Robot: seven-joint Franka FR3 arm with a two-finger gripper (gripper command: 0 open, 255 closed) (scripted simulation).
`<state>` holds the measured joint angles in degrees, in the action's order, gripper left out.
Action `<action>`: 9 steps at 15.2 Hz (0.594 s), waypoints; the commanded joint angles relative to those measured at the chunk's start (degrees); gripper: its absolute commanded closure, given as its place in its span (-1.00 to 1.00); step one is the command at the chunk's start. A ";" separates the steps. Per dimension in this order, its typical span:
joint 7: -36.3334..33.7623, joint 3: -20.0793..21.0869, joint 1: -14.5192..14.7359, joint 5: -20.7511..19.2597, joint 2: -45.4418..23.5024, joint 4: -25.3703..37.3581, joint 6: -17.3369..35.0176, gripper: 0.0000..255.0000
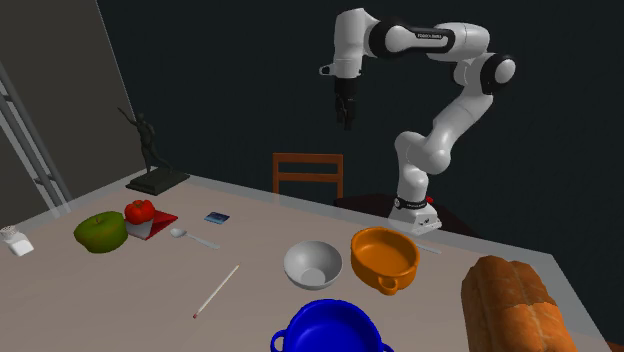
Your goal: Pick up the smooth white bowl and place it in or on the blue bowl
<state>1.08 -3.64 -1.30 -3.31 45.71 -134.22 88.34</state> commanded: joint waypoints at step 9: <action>-5.26 4.29 3.15 5.85 -7.68 -4.91 12.72 -1.00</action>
<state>-3.65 0.21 1.48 1.86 38.92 -138.47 99.37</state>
